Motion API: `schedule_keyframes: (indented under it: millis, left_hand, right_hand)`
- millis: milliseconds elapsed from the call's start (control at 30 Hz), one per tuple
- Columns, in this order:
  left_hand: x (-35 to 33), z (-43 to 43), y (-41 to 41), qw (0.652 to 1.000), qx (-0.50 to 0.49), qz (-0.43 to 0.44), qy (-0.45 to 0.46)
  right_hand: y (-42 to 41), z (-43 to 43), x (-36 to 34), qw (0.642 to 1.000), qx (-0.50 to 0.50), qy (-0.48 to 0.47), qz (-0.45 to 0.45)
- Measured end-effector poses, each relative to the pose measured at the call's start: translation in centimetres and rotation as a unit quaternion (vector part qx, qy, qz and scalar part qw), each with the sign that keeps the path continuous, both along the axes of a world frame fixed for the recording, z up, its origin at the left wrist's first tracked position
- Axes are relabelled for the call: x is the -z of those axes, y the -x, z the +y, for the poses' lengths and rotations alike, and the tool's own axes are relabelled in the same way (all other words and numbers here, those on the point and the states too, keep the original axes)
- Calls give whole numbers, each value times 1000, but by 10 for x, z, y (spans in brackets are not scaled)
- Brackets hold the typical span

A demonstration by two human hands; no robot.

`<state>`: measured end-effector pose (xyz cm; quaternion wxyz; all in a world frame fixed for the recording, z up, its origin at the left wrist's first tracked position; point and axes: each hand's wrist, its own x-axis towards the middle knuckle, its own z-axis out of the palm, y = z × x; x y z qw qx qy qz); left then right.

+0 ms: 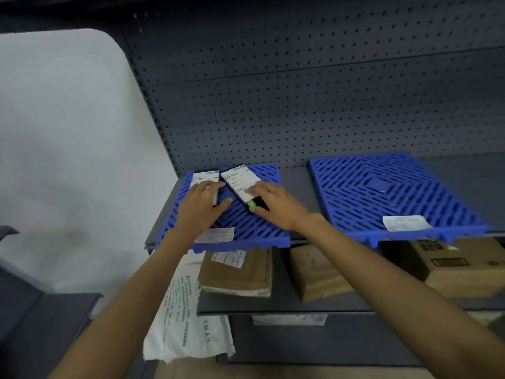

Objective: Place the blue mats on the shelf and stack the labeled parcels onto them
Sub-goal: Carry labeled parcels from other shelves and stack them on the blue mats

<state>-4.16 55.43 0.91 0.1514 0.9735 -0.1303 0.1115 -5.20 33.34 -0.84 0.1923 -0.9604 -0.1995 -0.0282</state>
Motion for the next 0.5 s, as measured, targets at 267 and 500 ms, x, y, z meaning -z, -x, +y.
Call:
schedule_keyframes:
  millis: [267,500]
  left_hand:
    - [-34,-98,27,989,108,-43,-95]
    - [-49,-265,97,972,211,-39,-93]
  right_hand:
    - [71,-106,-27,981,155,101,-50]
    - [203,-270,-45,939,309,139,-52]
